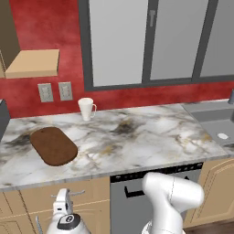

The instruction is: Open the drawer on the left and place the cutting tools on the cutting board.

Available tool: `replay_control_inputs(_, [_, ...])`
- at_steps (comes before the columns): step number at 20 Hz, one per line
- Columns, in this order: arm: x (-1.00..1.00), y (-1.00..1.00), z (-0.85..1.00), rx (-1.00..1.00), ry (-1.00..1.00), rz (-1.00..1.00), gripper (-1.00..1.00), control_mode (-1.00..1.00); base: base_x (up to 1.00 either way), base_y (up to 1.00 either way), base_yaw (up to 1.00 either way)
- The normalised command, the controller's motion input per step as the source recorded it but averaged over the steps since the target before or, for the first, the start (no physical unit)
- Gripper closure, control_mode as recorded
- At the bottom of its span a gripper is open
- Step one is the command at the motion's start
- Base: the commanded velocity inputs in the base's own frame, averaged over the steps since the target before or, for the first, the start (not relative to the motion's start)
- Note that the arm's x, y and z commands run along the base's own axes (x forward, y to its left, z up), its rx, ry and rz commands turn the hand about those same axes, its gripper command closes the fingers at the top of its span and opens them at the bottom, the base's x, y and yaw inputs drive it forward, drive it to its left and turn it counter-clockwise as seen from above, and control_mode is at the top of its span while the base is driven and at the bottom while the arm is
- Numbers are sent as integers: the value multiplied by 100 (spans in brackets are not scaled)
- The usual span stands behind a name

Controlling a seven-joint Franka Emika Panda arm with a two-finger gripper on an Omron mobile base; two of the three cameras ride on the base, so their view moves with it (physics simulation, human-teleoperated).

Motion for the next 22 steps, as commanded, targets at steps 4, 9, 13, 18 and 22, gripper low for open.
replay_control_inputs(4, [36, 9, -27, 0, -2, 0, -100, -100, 0, 0, 0])
replay_control_inputs(9, [8, 0, -2, 0, 0, 0, 100, -100, 0, 0, 0])
replay_control_inputs(13, [-1, 0, 0, 0, 0, 0, 100, -100, 0, 0, 0])
replay_control_inputs(18, [-51, 1, 0, 0, 0, 0, 100, -100, 0, 0, 0])
replay_control_inputs(22, [-100, 9, -1, 0, 0, 0, 100, -100, 0, 0, 0])
